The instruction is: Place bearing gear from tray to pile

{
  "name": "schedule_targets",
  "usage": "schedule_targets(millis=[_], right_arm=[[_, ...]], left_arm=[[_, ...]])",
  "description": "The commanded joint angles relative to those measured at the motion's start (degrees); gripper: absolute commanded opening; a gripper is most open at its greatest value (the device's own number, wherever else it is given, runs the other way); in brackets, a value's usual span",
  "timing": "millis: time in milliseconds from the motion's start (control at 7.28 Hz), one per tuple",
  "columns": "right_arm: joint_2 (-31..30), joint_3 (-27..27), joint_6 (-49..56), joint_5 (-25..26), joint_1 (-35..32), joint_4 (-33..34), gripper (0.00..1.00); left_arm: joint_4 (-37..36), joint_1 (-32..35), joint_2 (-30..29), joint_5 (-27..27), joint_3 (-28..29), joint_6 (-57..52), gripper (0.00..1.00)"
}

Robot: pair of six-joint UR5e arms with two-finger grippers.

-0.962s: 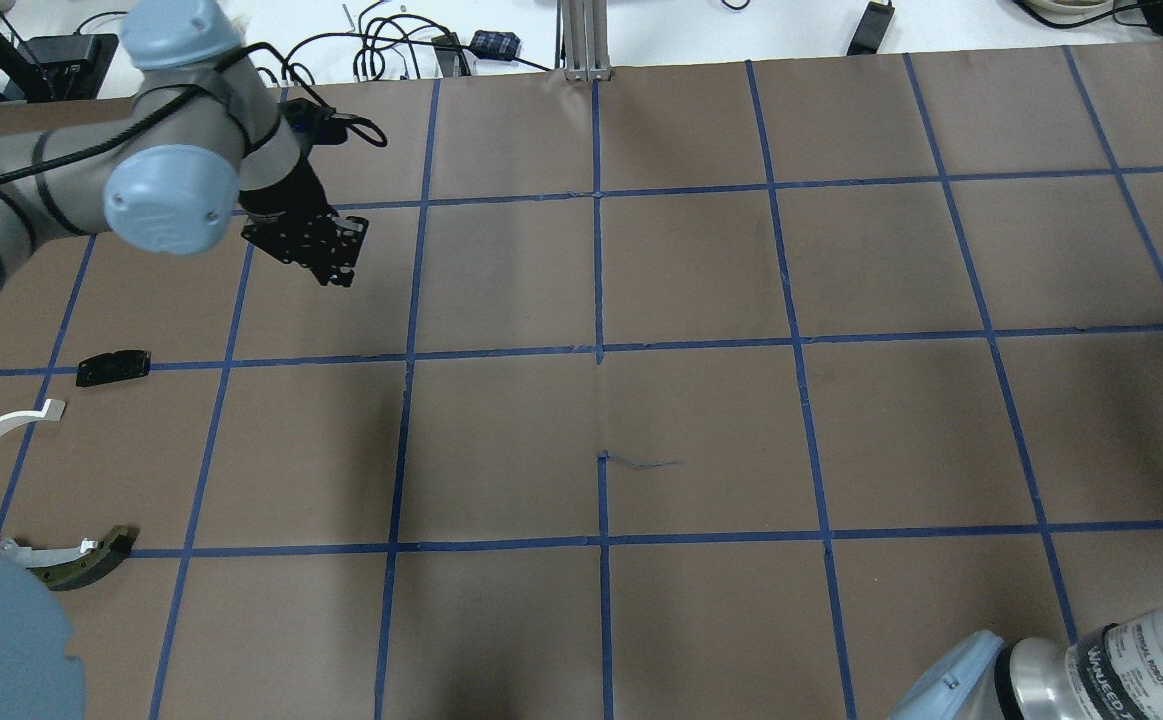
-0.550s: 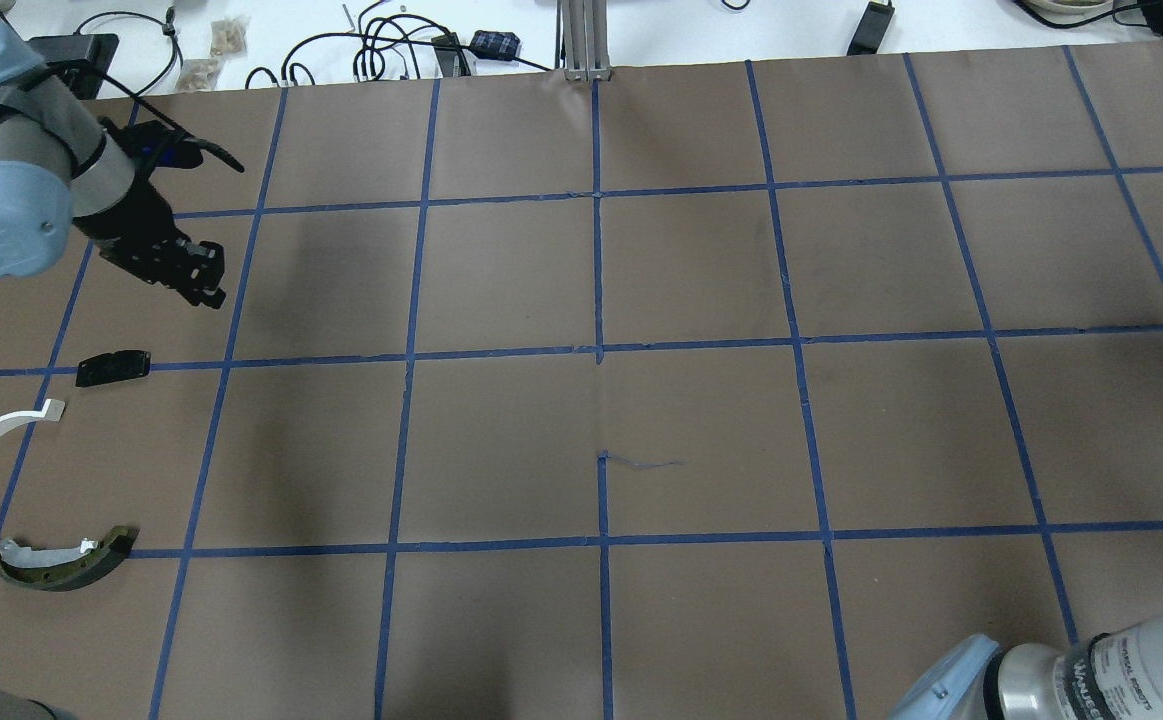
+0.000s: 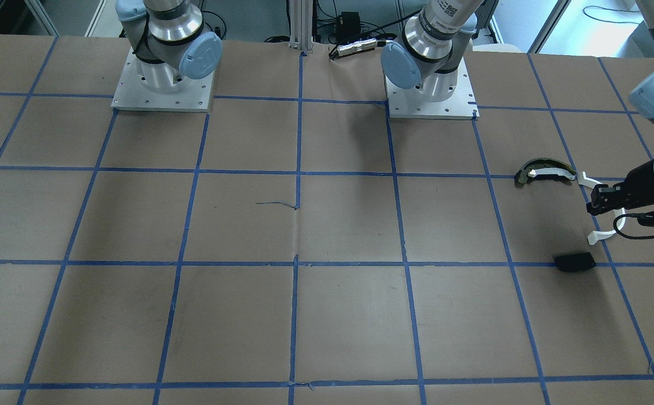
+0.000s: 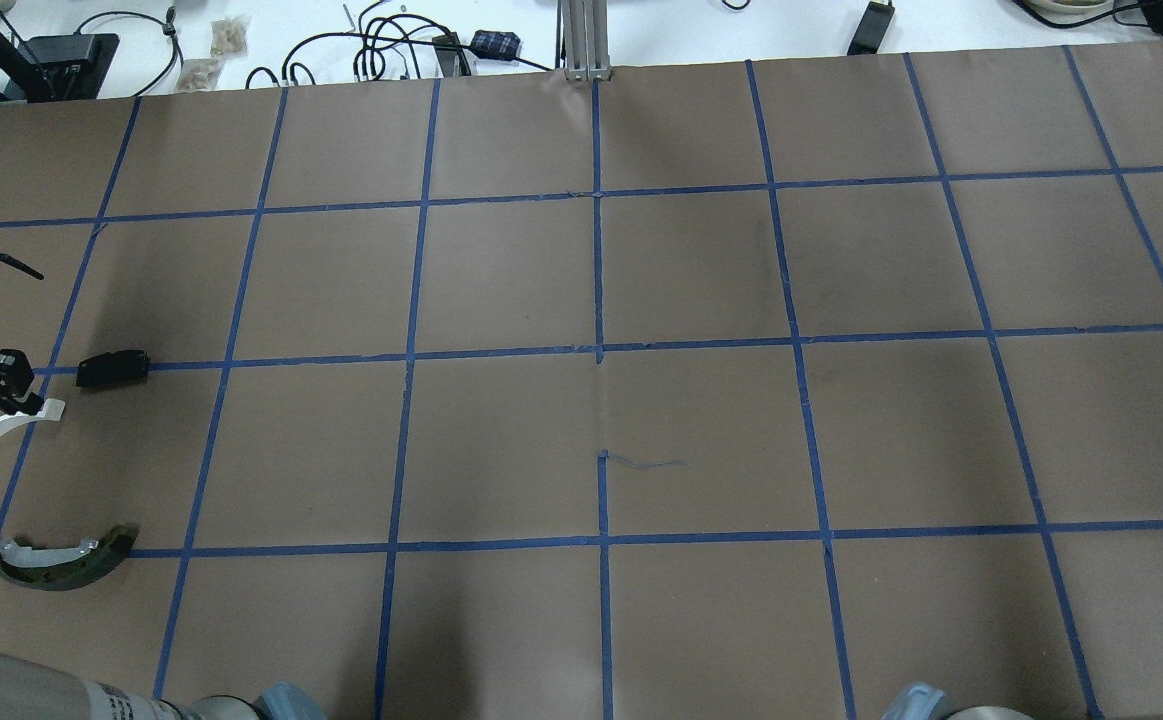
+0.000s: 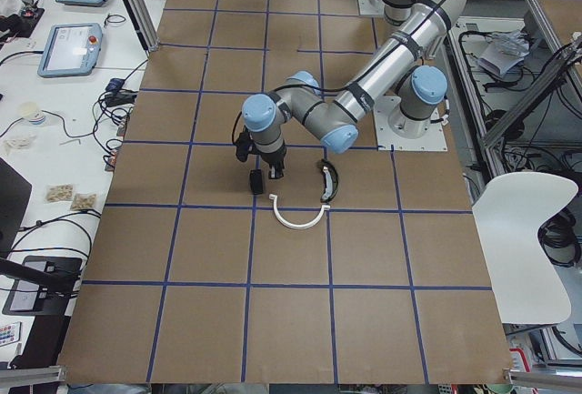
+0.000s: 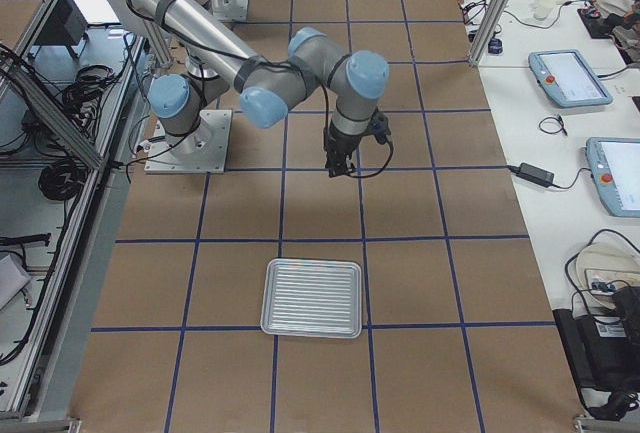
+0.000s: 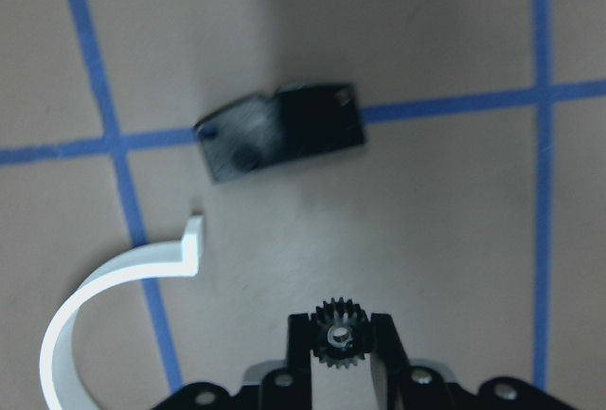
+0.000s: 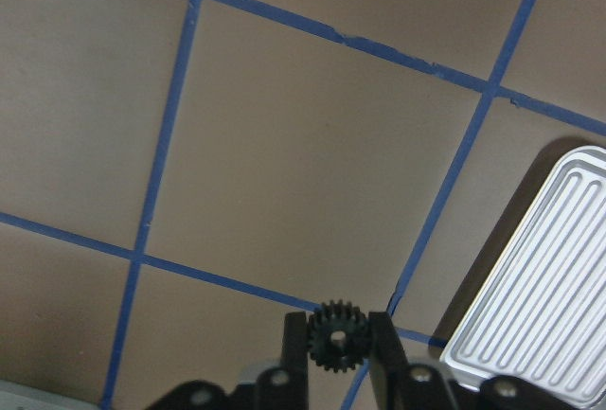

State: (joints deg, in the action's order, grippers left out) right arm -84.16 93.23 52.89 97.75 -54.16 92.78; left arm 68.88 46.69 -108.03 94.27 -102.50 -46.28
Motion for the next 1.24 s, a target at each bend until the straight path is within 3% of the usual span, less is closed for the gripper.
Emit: schedule_targets(millis=[0, 550, 687, 825, 962, 1100], right_arm=[[-3.6, -0.1, -15.9, -0.2, -9.9, -4.9, 0.08], [-1.6, -0.5, -49.7, -1.9, -32.9, -4.8, 0.08], [0.3, -0.7, -59.6, -5.9, -37.0, -3.1, 0.08], [2.4, -0.2, -67.2, -7.6, -41.1, 3.0, 0.09], [4.8, -0.2, -74.5, -7.9, -46.5, 6.1, 0.08], [8.9, -0.2, -80.4, -7.8, -51.0, 13.6, 0.09]], left_arm=[[-1.1, -1.2, -1.8, 0.0, -2.4, 2.1, 0.0], [-2.1, -0.8, -5.9, -1.2, -2.4, 3.2, 0.0], [-2.3, -0.8, -6.6, -1.2, -2.4, 3.2, 0.15], [-2.3, -0.8, -6.6, -1.1, -2.2, 3.2, 0.99], [-2.3, -0.7, -6.5, -0.9, -2.0, 2.9, 1.0], [-2.1, -0.5, -5.8, -0.6, -1.9, 3.0, 1.0]])
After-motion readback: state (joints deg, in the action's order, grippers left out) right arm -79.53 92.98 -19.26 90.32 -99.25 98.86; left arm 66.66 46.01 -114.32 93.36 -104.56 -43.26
